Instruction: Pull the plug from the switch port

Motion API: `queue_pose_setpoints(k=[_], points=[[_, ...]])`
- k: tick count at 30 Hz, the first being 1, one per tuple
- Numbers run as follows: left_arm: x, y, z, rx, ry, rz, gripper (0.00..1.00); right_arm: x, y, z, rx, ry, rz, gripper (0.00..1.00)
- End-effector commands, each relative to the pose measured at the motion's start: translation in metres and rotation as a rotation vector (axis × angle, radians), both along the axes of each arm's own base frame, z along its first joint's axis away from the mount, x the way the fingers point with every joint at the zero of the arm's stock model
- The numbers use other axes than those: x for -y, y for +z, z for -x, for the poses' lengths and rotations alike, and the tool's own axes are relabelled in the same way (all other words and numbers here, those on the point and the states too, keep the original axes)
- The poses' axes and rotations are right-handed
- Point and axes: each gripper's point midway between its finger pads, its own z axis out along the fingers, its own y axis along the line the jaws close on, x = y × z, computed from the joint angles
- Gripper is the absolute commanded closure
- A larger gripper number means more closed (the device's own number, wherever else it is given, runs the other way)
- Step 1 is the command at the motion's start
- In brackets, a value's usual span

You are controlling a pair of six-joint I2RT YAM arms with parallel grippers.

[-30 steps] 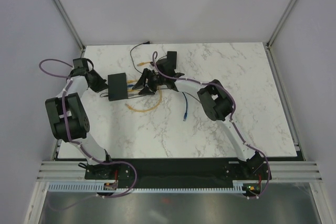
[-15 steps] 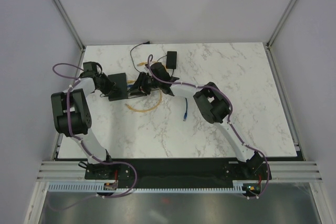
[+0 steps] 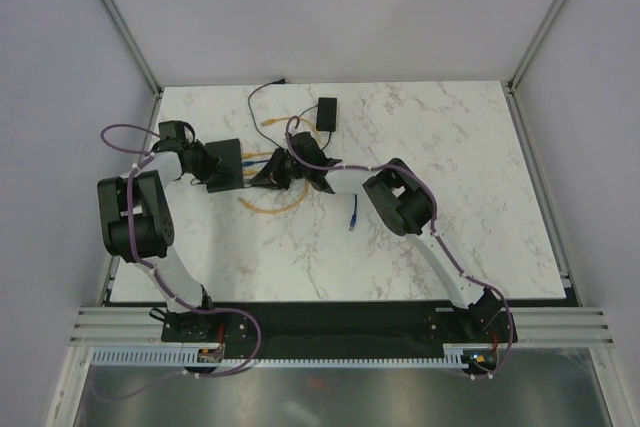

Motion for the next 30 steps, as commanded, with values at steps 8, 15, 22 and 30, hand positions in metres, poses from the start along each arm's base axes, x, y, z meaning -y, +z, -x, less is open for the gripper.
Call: queue_pose_setpoints(k=[8,15,22,30], points=[[0.001,-0.013,0.022,-0.077,0.017,-0.007,0.79,0.003,-0.026,0.002,-0.001,-0.035,0.032,0.83],[0.003,-0.017,0.024,-0.093,0.018,0.003,0.79,-0.008,-0.003,-0.004,0.005,-0.067,-0.063,0.57],[0.003,-0.019,0.027,-0.100,0.018,0.001,0.79,-0.019,-0.013,0.000,-0.067,-0.110,-0.079,0.55],[0.001,-0.020,0.030,-0.106,0.016,-0.015,0.79,-0.009,-0.036,-0.001,-0.169,-0.219,-0.008,0.56]])
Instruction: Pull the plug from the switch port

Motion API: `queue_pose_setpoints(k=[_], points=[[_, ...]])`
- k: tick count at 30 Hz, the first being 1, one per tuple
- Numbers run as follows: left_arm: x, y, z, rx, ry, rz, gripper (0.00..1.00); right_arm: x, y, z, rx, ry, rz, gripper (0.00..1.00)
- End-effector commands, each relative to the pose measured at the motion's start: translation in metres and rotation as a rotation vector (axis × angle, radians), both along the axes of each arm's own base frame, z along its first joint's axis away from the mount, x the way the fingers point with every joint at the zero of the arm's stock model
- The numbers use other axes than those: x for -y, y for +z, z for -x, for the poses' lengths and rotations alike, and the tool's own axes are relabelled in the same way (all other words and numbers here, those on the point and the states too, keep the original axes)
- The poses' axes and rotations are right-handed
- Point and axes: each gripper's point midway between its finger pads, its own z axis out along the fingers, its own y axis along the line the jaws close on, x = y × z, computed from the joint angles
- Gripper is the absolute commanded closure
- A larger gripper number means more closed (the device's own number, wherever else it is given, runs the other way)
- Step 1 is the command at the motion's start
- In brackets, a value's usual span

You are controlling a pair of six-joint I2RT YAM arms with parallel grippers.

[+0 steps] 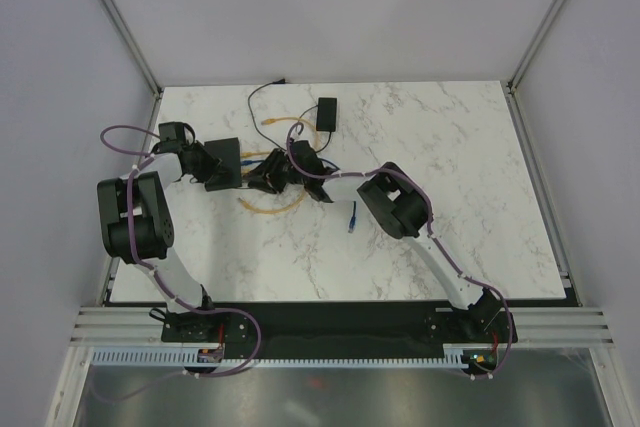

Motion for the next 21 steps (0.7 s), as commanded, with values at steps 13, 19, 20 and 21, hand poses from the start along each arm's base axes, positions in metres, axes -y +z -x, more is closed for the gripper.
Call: queue_pose_setpoints(k=[13,19,20,21], points=[[-0.010,-0.004,0.027,-0.051,-0.029,-0.106,0.75,0.043,-0.063,-0.013,-0.178,-0.148,0.223,0.55],[-0.009,0.011,0.021,0.004,-0.070,-0.123,0.67,0.058,-0.064,-0.030,-0.123,-0.115,0.232,0.58],[-0.009,0.013,0.019,0.011,-0.073,-0.126,0.67,0.061,-0.061,-0.033,-0.108,-0.113,0.238,0.58],[-0.009,0.015,0.019,0.015,-0.073,-0.127,0.66,0.067,-0.058,-0.042,-0.077,-0.117,0.247,0.58]])
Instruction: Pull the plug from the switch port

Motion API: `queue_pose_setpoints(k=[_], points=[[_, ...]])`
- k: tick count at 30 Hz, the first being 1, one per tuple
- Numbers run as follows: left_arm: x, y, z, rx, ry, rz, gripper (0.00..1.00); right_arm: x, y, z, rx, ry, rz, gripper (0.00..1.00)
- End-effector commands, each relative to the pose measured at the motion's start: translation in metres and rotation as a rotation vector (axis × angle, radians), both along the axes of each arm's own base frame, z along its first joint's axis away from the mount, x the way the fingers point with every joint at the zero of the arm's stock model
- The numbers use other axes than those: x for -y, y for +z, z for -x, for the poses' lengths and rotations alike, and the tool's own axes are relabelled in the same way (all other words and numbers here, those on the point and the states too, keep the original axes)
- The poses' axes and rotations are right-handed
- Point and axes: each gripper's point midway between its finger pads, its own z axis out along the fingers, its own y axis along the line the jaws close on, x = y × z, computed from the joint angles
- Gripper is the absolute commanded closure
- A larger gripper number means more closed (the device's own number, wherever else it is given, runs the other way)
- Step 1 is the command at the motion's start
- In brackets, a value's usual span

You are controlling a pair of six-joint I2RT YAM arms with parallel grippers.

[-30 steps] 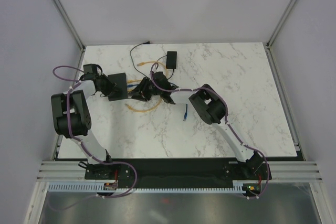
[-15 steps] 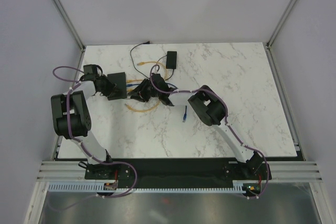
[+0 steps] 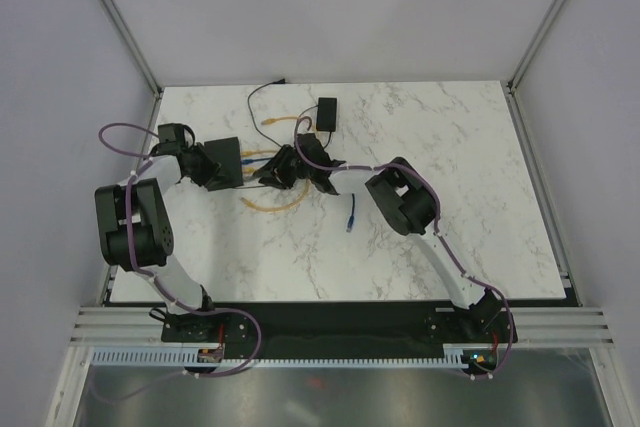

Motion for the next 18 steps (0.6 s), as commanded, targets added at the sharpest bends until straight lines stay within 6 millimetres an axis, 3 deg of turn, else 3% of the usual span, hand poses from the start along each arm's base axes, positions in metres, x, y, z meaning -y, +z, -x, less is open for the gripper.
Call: queue_pose_setpoints(k=[1,6,7,8,10,13,16,18], points=[[-0.005,0.012,0.002,0.030,-0.046,-0.061,0.65,0.037,-0.040,-0.028,-0.014,-0.047,0.132,0.59],[0.002,0.015,-0.002,0.050,-0.066,-0.029,0.65,0.040,-0.033,-0.051,0.049,0.016,0.129,0.64],[0.003,0.015,-0.004,0.057,-0.071,-0.024,0.65,0.036,-0.020,-0.059,0.073,0.020,0.107,0.64],[0.004,0.017,-0.004,0.061,-0.072,-0.020,0.65,0.038,-0.028,-0.061,0.058,0.028,0.111,0.65],[0.006,0.019,-0.007,0.070,-0.080,-0.015,0.65,0.036,-0.022,-0.065,0.067,0.043,0.099,0.65],[0.007,0.021,-0.012,0.080,-0.084,-0.010,0.65,0.034,-0.022,-0.054,0.050,0.055,0.098,0.61],[0.009,0.029,-0.023,0.121,-0.090,0.004,0.65,0.026,0.001,-0.045,0.085,0.049,0.049,0.55],[0.012,0.034,-0.030,0.140,-0.092,0.022,0.65,0.021,0.007,-0.040,0.086,0.044,0.034,0.54]])
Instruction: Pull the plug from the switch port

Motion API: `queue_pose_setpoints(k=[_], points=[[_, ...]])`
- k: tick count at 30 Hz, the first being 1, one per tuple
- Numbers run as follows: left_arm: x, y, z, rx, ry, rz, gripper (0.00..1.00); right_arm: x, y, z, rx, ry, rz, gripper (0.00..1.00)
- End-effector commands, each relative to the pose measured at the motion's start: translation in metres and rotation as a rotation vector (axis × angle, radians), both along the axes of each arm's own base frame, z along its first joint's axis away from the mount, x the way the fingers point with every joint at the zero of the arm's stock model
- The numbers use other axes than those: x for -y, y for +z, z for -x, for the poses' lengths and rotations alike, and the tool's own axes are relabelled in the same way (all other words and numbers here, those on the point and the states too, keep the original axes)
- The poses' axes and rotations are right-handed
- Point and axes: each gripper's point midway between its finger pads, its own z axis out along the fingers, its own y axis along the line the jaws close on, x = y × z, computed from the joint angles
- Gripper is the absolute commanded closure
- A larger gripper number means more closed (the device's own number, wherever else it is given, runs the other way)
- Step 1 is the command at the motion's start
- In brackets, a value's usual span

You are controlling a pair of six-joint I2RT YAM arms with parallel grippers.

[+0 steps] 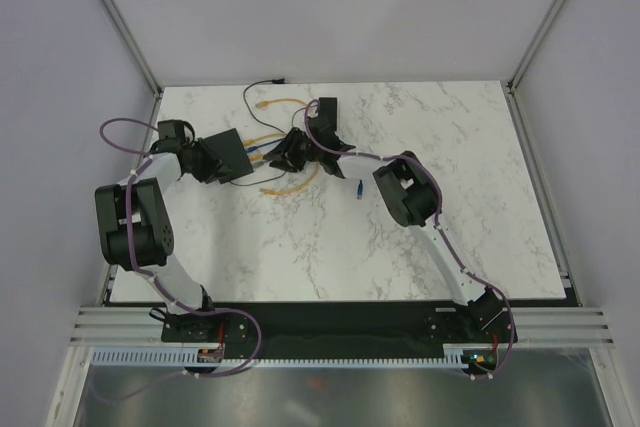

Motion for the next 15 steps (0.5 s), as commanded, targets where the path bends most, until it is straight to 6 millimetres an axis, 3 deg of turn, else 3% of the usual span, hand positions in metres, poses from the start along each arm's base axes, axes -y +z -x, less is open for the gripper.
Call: queue_pose_setpoints(k=[1,8,15], points=[[0.007,0.025,-0.030,0.109,-0.050,0.019,0.65,-0.007,0.010,0.013,0.007,-0.008,0.002,0.53],[0.019,0.014,-0.042,0.086,-0.071,0.046,0.67,-0.023,0.023,0.018,-0.035,-0.037,-0.071,0.51],[0.026,0.005,-0.049,0.070,-0.087,0.050,0.67,-0.026,-0.001,0.019,-0.127,-0.091,-0.059,0.47]])
